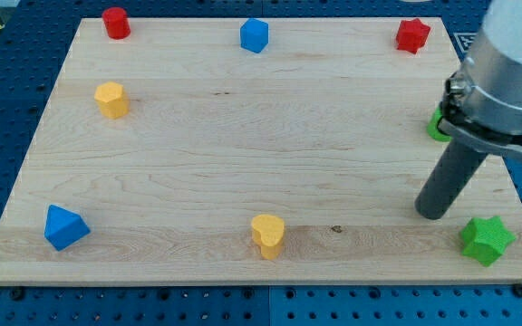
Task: Slide the green circle left and down a bit
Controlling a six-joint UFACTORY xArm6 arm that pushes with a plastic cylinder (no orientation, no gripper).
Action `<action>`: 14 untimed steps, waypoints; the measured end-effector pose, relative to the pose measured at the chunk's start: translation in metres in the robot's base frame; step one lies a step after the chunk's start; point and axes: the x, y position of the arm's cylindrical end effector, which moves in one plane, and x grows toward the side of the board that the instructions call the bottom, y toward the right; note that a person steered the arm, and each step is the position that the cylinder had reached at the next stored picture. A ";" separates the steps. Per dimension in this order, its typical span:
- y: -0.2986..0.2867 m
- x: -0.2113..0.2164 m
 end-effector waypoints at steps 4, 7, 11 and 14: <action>0.024 -0.038; 0.120 -0.071; 0.030 -0.107; 0.005 -0.155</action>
